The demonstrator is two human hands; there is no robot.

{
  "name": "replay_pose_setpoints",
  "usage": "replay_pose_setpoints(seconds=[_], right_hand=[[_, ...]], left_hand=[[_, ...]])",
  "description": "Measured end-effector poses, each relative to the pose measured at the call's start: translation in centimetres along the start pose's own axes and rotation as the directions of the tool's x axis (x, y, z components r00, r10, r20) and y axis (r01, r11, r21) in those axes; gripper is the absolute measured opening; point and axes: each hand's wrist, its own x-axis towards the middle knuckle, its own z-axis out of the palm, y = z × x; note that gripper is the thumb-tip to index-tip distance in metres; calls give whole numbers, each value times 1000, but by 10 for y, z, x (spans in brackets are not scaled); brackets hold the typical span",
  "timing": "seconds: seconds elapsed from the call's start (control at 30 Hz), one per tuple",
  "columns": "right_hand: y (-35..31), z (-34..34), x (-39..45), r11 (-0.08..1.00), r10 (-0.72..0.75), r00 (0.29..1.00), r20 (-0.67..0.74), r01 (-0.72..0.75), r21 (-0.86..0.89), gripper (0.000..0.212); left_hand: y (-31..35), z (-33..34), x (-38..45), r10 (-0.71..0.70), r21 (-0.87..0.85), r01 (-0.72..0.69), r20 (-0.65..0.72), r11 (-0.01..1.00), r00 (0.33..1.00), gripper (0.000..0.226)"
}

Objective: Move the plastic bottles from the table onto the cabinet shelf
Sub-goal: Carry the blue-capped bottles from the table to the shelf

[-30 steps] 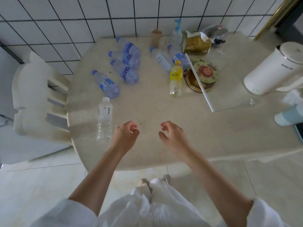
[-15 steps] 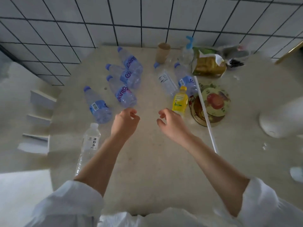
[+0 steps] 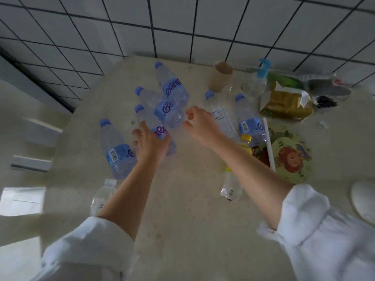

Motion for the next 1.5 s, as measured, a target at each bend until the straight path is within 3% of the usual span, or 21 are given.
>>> replay_pose_setpoints(seconds=[0.23,0.37,0.57,0.67,0.93,1.2,1.3,1.37,1.5], right_hand=[[-29,40,77,990,-56,991,122,71,-121,49],[-34,66,100,943,-70,981,181,125,-309,53],[-33,84,112,889,43,994,99,7,-457,60],[-30,88,116,873,131,988,84,-74,-482,77],[-28,86,112,936,197,965,174,-133,-326,82],[-11,83,92,970,236,945,226,-213,-121,105],[2,77,54,952,307,920,245,-296,-79,94],[11,71,19,933,354,900,255,-359,-28,90],[26,63,-51,885,422,869,258,-457,90,78]], left_hand=[[-6,17,27,-69,-155,75,41,985,997,108],[-8,18,38,-87,-233,99,61,967,994,116],[-13,17,50,-107,-288,135,109,948,988,123],[-17,16,52,-115,-316,149,124,937,986,119],[-26,7,47,-108,-316,151,151,937,983,121],[-34,11,32,-74,-255,111,151,960,986,117],[-46,18,13,-59,-326,111,167,939,984,113],[-53,19,-8,-43,-414,117,184,903,982,98],[-75,21,-55,-28,-608,175,243,774,970,94]])
